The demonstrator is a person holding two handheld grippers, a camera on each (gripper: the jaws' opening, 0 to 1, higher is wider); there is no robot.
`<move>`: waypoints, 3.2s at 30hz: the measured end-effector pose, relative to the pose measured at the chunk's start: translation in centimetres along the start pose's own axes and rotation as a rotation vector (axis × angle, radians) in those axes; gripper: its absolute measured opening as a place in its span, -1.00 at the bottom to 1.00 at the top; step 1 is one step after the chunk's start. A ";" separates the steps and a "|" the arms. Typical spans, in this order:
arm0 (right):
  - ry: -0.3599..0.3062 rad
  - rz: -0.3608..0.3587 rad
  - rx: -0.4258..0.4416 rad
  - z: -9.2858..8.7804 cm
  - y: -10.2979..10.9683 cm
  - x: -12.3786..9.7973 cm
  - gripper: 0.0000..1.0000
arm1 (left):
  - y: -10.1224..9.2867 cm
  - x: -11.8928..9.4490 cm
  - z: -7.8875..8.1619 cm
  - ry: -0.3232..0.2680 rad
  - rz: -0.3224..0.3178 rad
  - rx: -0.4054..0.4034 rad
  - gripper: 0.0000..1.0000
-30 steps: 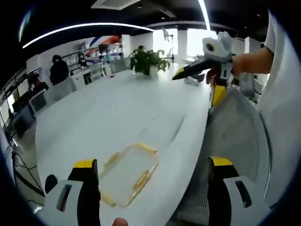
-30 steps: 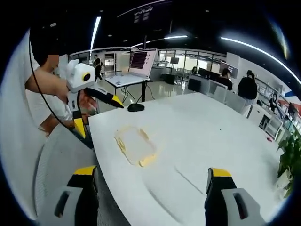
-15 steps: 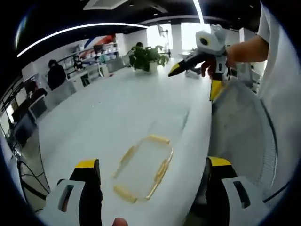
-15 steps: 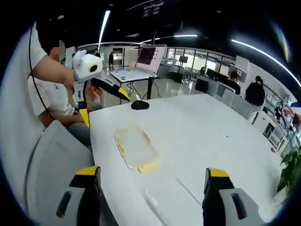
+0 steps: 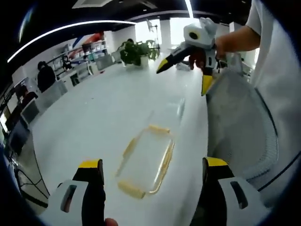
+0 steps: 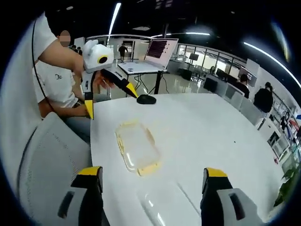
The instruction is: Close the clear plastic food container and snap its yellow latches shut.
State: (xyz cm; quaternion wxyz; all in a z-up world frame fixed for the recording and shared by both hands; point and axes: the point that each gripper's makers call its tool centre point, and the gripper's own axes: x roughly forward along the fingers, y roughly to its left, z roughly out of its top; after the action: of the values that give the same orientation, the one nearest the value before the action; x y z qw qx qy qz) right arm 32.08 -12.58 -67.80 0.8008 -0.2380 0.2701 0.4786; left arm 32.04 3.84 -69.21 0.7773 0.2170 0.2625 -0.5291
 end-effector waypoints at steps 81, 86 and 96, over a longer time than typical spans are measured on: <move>0.264 0.274 -0.293 -5.1 0.4 10.7 -0.05 | 4.4 4.3 -9.9 0.258 -0.249 0.206 0.09; 0.276 0.289 -0.317 -5.2 0.6 11.0 -0.12 | 4.3 4.5 -9.9 0.261 -0.256 0.210 0.05; 0.299 0.302 -0.336 -5.5 0.9 11.5 -0.16 | 4.1 4.9 -10.1 0.277 -0.264 0.254 -0.11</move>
State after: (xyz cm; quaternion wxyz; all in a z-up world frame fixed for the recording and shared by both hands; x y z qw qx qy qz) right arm 34.72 -8.34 -79.59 0.6210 -0.3925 0.3346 0.5902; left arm 35.54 7.98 -79.83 0.6241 0.3476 0.3241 -0.6202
